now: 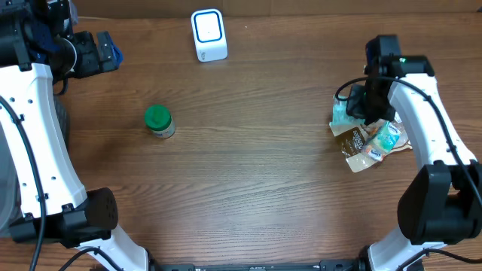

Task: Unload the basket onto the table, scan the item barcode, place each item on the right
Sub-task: 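Carry the teal wrapper right and drop it on the item pile, then open the right gripper and lift it away from the pile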

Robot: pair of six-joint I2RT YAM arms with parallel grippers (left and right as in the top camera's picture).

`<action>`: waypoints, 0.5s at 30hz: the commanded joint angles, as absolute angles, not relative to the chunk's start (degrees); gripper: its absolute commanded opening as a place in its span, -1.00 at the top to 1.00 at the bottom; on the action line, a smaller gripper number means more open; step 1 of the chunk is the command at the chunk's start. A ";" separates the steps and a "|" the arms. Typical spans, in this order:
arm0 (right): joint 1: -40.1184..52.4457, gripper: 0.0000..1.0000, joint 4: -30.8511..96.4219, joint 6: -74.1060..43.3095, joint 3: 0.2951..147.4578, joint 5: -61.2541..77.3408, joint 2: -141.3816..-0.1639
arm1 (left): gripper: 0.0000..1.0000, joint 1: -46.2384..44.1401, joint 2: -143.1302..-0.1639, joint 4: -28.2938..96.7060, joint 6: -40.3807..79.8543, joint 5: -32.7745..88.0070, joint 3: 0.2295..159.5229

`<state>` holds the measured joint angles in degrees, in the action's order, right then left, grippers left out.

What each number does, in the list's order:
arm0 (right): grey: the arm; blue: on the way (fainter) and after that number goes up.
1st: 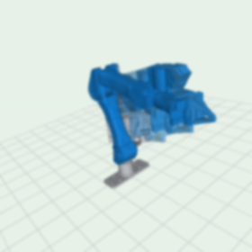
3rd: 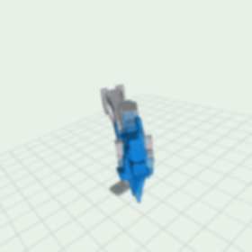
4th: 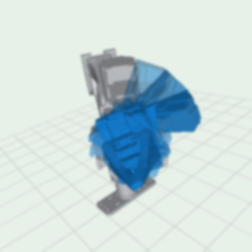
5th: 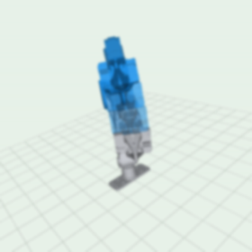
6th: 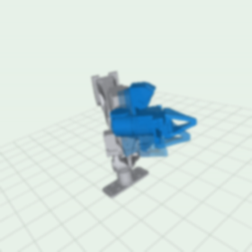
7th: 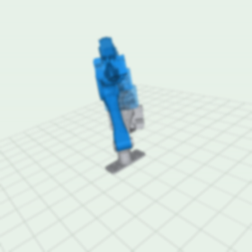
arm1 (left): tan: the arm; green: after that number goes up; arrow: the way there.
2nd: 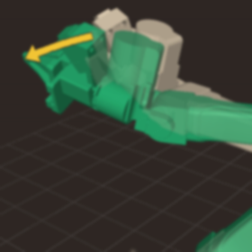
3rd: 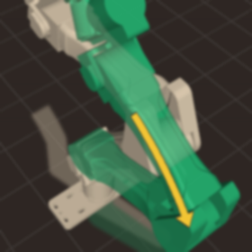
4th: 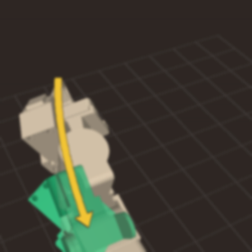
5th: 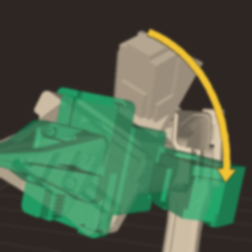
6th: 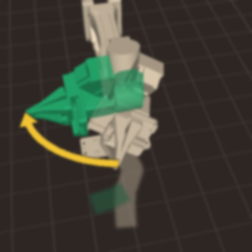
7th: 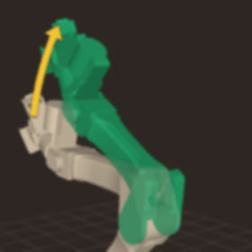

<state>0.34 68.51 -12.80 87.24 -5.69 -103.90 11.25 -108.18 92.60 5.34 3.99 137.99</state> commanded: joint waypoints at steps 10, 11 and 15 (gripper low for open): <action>-0.23 0.42 61.23 -10.76 76.71 -11.60 -103.63 | -0.99 10.85 -108.01 92.55 4.25 3.64 138.04; -0.43 0.33 61.32 -10.87 76.73 -11.99 -103.63 | -0.99 10.85 -108.01 92.55 4.25 3.64 138.04; -1.80 -0.05 61.60 -12.40 76.73 -11.99 -103.63 | -0.99 10.85 -108.01 92.55 4.25 3.64 138.06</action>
